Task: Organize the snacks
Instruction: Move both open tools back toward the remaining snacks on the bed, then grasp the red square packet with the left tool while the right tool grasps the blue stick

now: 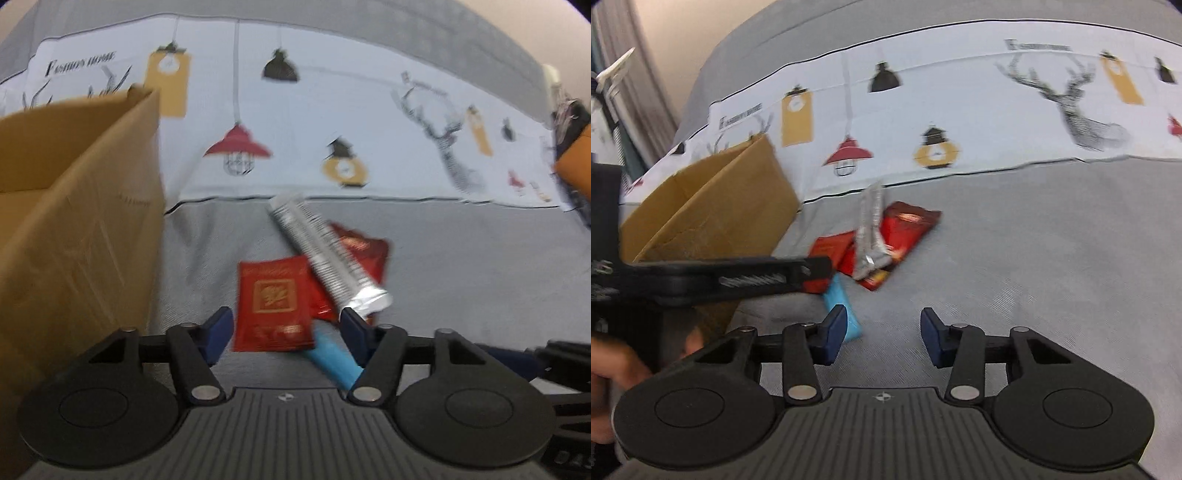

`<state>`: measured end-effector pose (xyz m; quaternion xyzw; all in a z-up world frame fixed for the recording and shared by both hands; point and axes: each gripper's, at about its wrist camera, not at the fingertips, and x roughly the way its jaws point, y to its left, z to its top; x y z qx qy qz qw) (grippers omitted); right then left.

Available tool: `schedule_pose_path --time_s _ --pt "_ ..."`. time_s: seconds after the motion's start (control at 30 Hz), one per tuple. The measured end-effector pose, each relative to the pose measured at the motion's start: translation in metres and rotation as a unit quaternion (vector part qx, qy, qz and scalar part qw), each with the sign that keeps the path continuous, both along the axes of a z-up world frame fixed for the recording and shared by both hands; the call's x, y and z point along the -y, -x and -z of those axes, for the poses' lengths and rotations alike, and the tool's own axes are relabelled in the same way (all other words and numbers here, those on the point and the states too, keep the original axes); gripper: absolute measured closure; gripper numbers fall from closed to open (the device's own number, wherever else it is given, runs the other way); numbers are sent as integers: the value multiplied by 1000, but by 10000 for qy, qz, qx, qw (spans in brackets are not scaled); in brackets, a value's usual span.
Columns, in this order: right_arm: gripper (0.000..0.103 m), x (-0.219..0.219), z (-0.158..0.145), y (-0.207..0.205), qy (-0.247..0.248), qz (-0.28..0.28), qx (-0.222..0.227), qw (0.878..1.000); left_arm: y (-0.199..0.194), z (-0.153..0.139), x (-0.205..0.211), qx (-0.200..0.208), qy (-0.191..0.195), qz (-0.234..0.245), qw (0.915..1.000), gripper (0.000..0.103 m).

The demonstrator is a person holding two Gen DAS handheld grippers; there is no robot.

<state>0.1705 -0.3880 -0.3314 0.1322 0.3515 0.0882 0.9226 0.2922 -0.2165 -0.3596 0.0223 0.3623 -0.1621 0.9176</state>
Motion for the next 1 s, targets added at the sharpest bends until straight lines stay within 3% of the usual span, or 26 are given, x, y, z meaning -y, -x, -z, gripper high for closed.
schedule_pose_path --time_s 0.1,0.13,0.3,0.4,0.47,0.53,0.7,0.8,0.9,1.0 --pt "62 -12 7 -17 24 -227 -131 9997 0 10 4 199 -240 196 9993 38" --pt "71 -16 12 -22 44 -283 -199 9994 -4 15 4 105 -270 141 9995 38" --pt "73 -29 23 -33 19 -514 -360 9980 -9 23 3 169 -109 244 9995 38" --pt "72 -45 25 -33 305 -853 -265 9955 -6 24 5 237 -232 338 9989 40" --pt "77 -53 25 -32 648 -961 -198 9931 -5 23 5 224 -227 343 9989 43" --pt "80 -53 25 -32 687 -963 -216 9927 -3 21 4 177 -176 340 9991 43" --pt "80 -45 23 -28 875 -762 -279 9929 1 13 1 -113 94 298 9994 44" --pt "81 -29 21 -25 1179 -286 -333 9921 8 9 -3 -313 171 325 9988 44" --pt "81 7 19 -17 994 464 -479 9928 18 8 -4 -479 259 438 9976 43" --pt "80 23 17 -8 660 658 -432 9947 17 11 -3 -511 274 365 9976 38"
